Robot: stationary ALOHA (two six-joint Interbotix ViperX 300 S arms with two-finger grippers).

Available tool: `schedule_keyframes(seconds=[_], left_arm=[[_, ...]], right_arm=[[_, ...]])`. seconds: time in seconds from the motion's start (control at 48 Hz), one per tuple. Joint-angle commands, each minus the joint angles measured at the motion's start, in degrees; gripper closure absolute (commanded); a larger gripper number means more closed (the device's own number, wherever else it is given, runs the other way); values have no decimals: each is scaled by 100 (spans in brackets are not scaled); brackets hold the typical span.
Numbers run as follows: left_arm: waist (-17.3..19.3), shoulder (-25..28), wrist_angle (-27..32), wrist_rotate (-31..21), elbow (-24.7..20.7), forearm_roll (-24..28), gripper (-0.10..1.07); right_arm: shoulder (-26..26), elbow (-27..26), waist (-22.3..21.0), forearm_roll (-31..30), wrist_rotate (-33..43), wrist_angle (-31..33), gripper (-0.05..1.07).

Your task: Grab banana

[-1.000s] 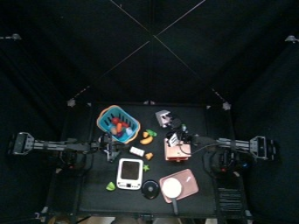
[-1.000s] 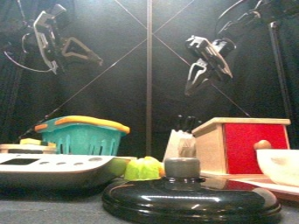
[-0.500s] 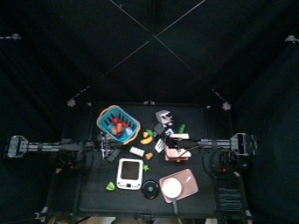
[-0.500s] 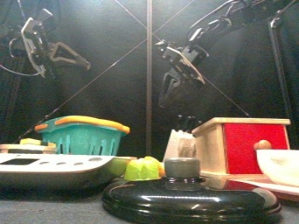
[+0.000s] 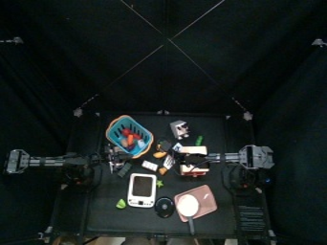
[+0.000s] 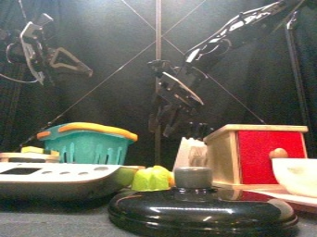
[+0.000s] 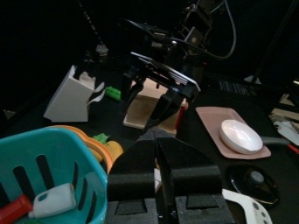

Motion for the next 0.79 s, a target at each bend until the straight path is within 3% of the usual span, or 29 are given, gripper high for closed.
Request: schedule_keyframes(seconds=[0.0, 0.292, 0.521, 0.646, 0.771], left_arm=[[44, 9, -62, 0, -79, -44, 67], [79, 18, -62, 0, -53, -62, 67], [97, 9, -62, 0, -44, -62, 67], [105, 9, -53, 0, -44, -62, 67], [123, 9, -53, 0, -26, -62, 67]], right_arm=[[-18, -246, 0, -53, -18, 79, 3], [413, -483, 18, -510, -26, 668, 3], [439, -527, 26, -562, -88, 677, 3], [519, -545, 123, -413, -800, 729, 3], [598, -694, 132, 176, -1670, 1046, 3]])
